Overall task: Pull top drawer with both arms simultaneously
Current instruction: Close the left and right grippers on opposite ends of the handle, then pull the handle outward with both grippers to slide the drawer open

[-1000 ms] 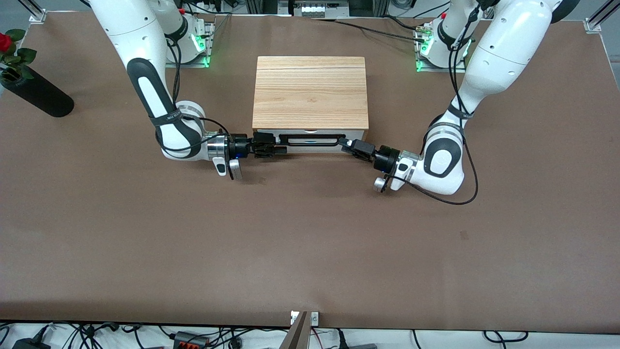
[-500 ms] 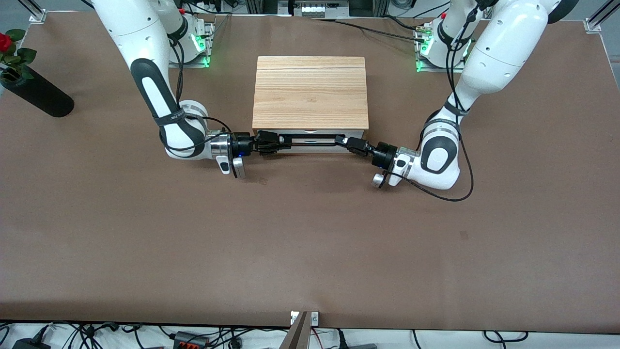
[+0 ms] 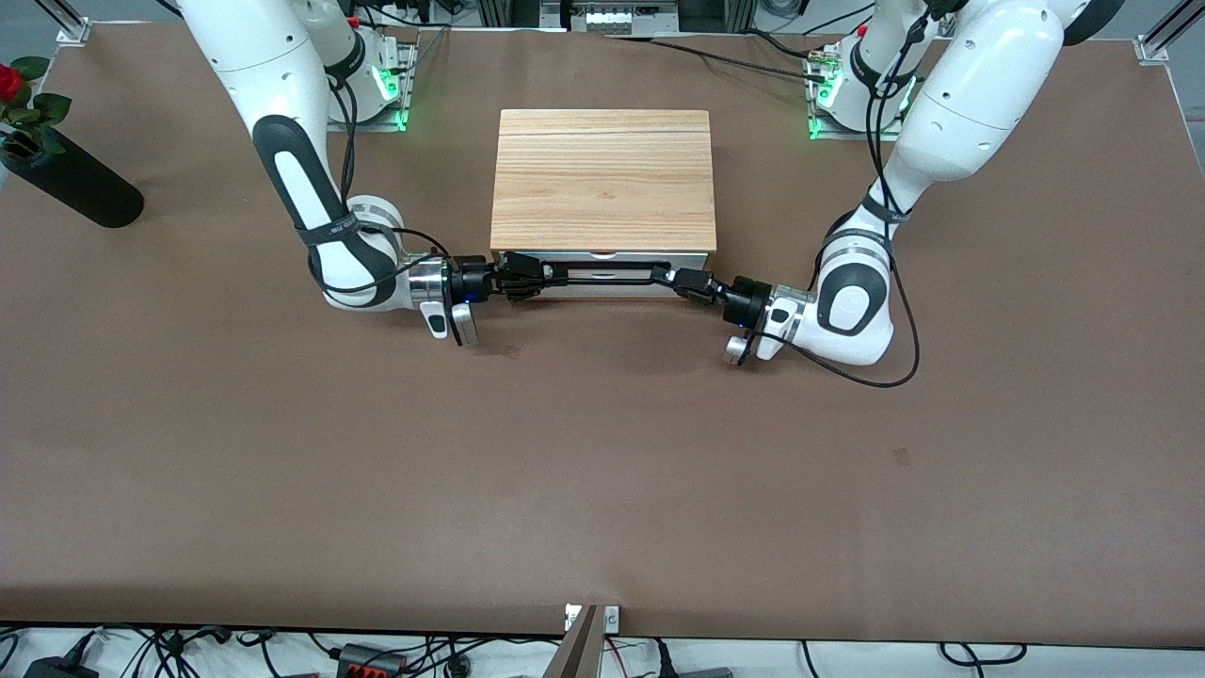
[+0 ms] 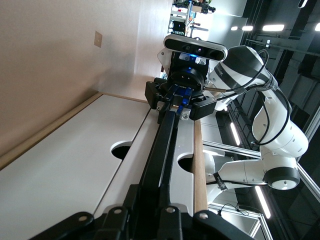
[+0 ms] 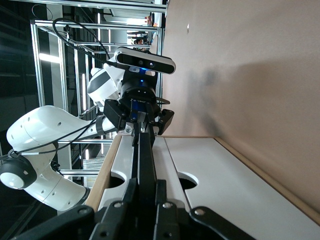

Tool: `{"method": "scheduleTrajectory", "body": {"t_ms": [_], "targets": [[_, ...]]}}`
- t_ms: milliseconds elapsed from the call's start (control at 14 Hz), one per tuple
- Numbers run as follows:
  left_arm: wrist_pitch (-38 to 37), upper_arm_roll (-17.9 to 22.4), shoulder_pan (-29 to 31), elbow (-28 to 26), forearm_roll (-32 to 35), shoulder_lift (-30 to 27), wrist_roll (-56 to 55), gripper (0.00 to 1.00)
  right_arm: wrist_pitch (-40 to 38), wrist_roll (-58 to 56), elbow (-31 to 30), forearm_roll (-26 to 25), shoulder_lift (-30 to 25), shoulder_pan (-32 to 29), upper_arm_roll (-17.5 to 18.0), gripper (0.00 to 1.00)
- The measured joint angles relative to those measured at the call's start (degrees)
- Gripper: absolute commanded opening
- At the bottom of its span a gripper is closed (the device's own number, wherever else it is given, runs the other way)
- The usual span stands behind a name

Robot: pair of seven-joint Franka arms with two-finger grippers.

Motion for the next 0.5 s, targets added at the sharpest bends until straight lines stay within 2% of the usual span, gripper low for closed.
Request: {"method": "scheduleTrajectory", "body": {"t_ms": [500], "targets": [[1.2,0.0,0.0,1.4,0.0,0.0,0.4,0.13,0.6,-0.1,1.3,0.2,0.3,-0.1,-0.3,0.14]]}}
